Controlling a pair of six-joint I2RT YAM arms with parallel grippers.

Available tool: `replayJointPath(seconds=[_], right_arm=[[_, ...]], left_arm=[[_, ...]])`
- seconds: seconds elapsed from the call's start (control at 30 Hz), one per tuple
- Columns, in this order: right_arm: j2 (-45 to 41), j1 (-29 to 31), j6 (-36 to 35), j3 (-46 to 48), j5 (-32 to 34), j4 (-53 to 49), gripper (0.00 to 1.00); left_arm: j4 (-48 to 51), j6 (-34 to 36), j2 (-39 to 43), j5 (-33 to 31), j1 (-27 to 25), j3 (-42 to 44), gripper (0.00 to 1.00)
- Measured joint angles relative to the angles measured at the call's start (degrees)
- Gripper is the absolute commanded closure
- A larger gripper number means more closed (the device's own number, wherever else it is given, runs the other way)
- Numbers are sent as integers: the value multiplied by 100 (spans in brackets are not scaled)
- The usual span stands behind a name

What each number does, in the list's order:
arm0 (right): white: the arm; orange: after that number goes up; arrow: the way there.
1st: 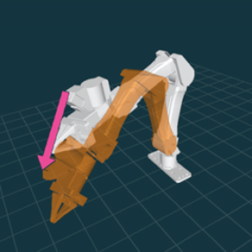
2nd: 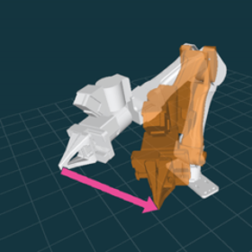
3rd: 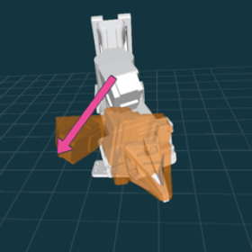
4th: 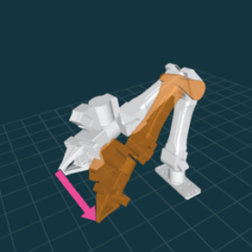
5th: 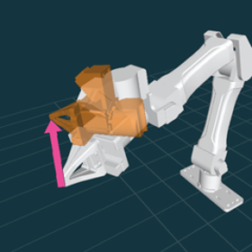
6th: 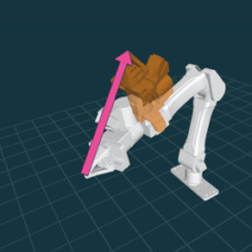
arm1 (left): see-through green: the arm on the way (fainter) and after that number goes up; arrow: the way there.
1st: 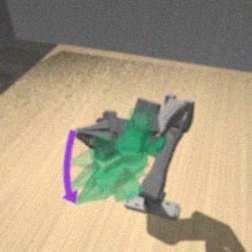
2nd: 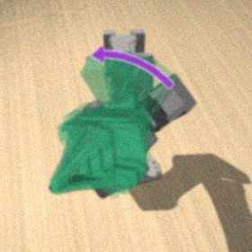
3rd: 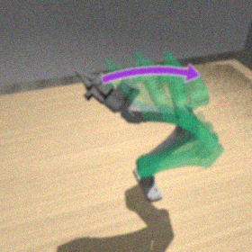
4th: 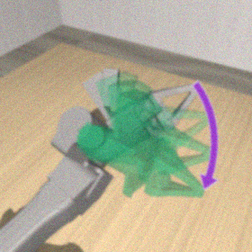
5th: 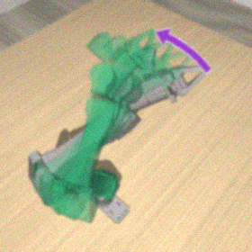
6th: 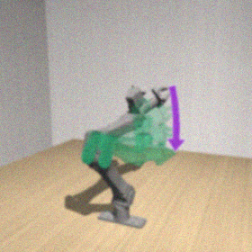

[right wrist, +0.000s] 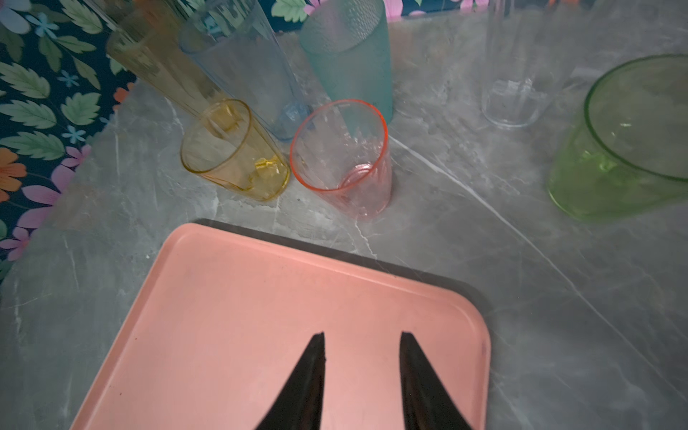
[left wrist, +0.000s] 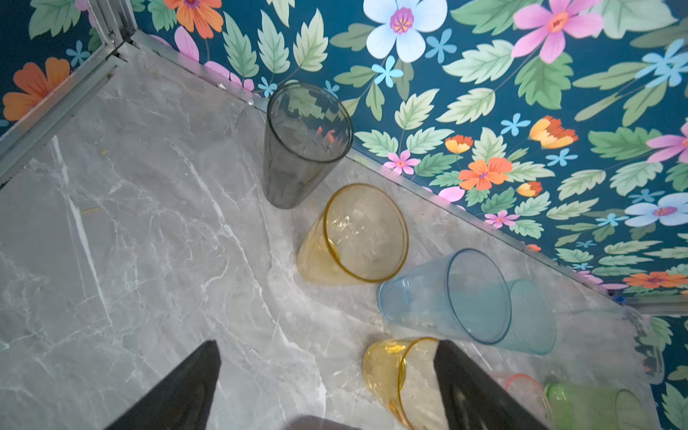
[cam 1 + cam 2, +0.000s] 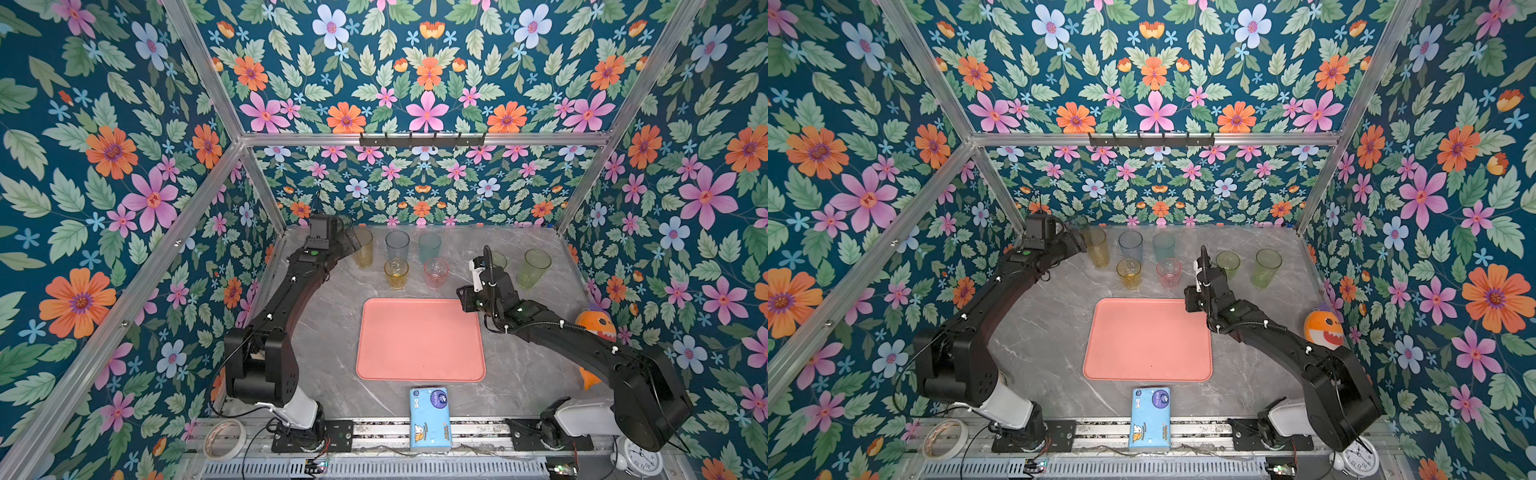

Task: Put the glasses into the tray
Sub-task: 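Reach the left gripper to the grey cup farthest from the robot and grasp it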

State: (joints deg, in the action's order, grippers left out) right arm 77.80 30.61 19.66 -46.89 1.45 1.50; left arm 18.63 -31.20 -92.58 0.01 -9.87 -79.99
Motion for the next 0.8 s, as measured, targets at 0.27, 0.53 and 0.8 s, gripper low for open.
replayJointPath(seconds=[0.27, 0.53, 0.8], right_arm=[[4, -2, -35, 302, -297, 437, 62], [192, 63, -48, 205, -378, 459, 62], [308, 74, -52, 151, -376, 457, 62]], left_arm=[[452, 118, -1021, -101, 424, -1300, 10], [774, 254, -2011, -87, 732, -2430, 16], [1204, 424, -2964, 26, 855, -3707, 22]])
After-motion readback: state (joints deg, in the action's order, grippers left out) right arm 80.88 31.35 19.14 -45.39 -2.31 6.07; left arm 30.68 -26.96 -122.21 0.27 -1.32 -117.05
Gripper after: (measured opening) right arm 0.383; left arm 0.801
